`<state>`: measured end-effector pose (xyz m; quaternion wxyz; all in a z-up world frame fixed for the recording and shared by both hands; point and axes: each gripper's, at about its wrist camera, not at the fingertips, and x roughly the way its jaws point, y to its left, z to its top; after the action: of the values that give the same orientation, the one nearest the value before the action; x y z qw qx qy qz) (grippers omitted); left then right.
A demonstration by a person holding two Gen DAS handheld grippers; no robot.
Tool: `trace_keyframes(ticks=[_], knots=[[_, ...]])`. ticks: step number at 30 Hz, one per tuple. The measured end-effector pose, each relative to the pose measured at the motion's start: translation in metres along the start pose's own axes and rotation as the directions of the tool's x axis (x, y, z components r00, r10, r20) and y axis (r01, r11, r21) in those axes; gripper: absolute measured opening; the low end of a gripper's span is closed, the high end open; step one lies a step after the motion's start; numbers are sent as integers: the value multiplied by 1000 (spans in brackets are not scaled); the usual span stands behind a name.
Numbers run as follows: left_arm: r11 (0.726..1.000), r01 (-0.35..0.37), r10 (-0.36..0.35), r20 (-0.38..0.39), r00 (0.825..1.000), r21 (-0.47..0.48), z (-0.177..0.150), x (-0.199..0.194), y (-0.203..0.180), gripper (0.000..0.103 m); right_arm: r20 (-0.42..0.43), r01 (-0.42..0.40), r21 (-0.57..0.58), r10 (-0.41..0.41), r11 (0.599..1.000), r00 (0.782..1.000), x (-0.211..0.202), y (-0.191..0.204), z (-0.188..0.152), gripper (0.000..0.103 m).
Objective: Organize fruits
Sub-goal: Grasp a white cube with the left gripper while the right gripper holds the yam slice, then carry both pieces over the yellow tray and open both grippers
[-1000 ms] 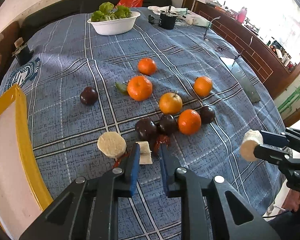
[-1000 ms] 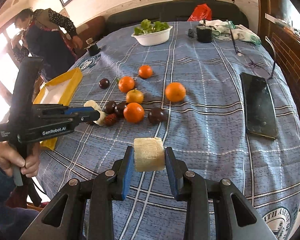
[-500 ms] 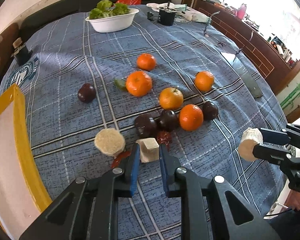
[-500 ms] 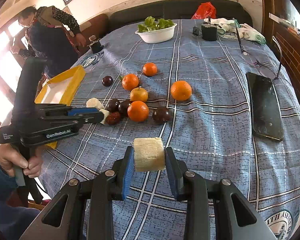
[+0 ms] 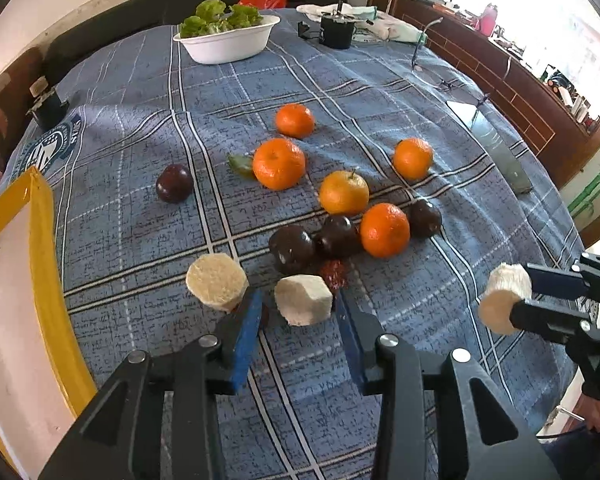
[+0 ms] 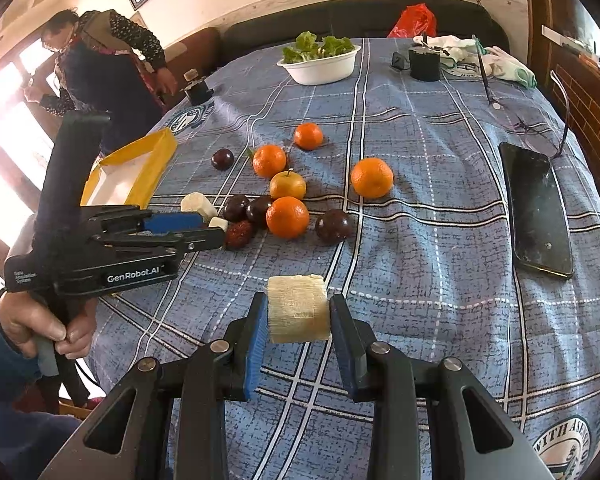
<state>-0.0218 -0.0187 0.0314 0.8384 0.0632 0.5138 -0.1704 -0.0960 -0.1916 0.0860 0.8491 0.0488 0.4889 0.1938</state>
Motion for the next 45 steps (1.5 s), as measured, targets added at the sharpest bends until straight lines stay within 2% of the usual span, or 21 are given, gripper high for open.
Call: trace_keyframes(ticks=[5,8,14,21,28,45], knots=[[1000,-18,18,17,1000,16,4,6,-5,36,0,-5,-5,5,1000,1000,-1,1,-1,34],[998,-46,45,31,999,34,2,3,-9,20,4,-5,-3,5,1000,1000,-3,1,-4,34],[999,-15,15,19,1000,-41,-6,-2,4,16,11,-7,10,7,1000,1000,-6,-2,-6,34],[995,16,-13,33,999,-96,-21,-17,10,16,8,-20,13,20,1000,1000,-4,-1,-8,34],[994,31,-26,48,998,-106,-29,-31,8,16,-6,-49,-15,49,999,999,5,12,-6,34],[968,1,32,130,991,-250,-45,-79,57,16,-42,-131,-105,127,986,991,31,53,14,34]])
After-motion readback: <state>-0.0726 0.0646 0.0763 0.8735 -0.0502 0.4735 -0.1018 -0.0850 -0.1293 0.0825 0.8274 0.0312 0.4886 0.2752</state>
